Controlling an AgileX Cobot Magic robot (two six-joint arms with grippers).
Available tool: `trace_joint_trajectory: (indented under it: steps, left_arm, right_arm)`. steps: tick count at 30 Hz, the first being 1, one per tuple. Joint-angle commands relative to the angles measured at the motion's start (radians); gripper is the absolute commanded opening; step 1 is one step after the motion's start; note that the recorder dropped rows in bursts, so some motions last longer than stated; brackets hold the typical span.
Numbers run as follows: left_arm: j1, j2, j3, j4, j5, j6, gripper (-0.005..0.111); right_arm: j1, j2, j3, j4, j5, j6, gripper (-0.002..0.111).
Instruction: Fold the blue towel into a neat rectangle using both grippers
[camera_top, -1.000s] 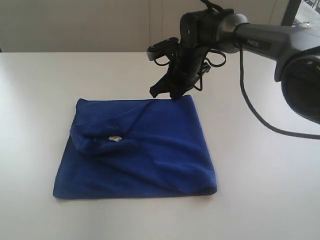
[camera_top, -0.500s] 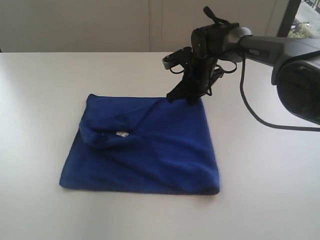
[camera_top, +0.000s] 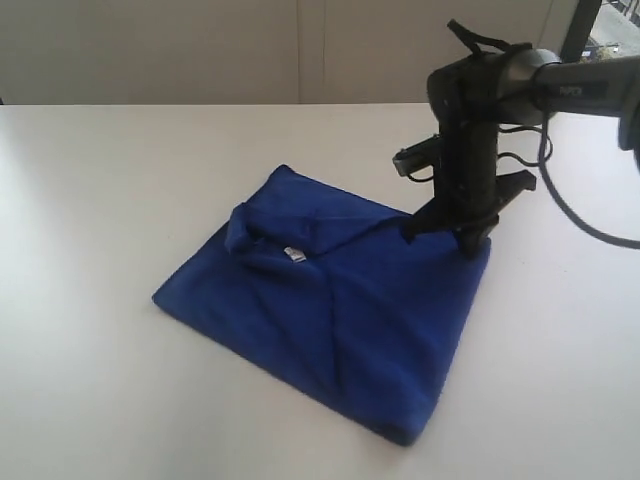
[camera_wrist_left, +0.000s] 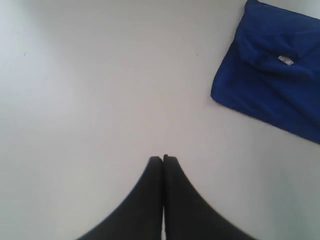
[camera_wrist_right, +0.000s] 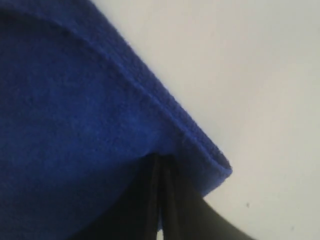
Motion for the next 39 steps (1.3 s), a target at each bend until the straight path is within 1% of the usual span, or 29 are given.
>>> trace_joint_trajectory:
  steps: [1,6,9,11,13,15,17,20,22,24,27,33,39]
  left_arm:
    - [0.005,-0.006,0.007,-0.01,0.008,0.0,0.0]
    - [0.005,-0.006,0.007,-0.01,0.008,0.0,0.0]
    - [0.005,-0.006,0.007,-0.01,0.008,0.0,0.0]
    - [0.005,-0.006,0.007,-0.01,0.008,0.0,0.0]
    - [0.005,-0.006,0.007,-0.01,0.008,0.0,0.0]
    - [0.005,-0.006,0.007,-0.01,0.008,0.0,0.0]
    - [0.005,-0.006,0.007,-0.01,0.008,0.0,0.0]
    - [0.005,-0.006,0.007,-0.01,0.008,0.0,0.0]
    - [0.005,-0.006,0.007,-0.01,0.008,0.0,0.0]
    - [0.005,-0.006,0.007,-0.01,0.008,0.0,0.0]
    - [0.005,-0.006,0.007,-0.01,0.008,0.0,0.0]
    - [0.005,-0.006,0.007,-0.01,0.008,0.0,0.0]
    - [0.005,-0.006,0.007,-0.01,0.008,0.0,0.0]
  right_arm:
    - [-0.011,-0.069,0.253,0.026,-0.029,0.054,0.0]
    - [-0.011,-0.181,0.458,0.031,-0.161,0.092,0.0]
    - [-0.006,-0.277,0.485,0.033,-0.176,0.11,0.0]
    - [0.021,-0.365,0.476,0.035,-0.201,0.11,0.0]
    - [0.073,-0.427,0.449,0.076,-0.23,0.077,0.0]
    - [0.172,-0.432,0.412,0.262,-0.264,-0.106,0.0]
    - [0.267,-0.39,0.352,0.405,-0.324,-0.194,0.0]
    - [0.39,-0.269,0.207,0.41,-0.322,-0.194,0.0]
    - [0.439,-0.162,0.093,0.41,-0.307,-0.194,0.0]
    - [0.457,-0.085,0.01,0.408,-0.29,-0.182,0.0]
    - [0.457,-0.034,-0.044,0.392,-0.273,-0.171,0.0]
    - [0.458,0.017,-0.065,0.385,-0.284,-0.159,0.0]
    - [0.456,0.05,-0.068,0.348,-0.36,-0.094,0.0]
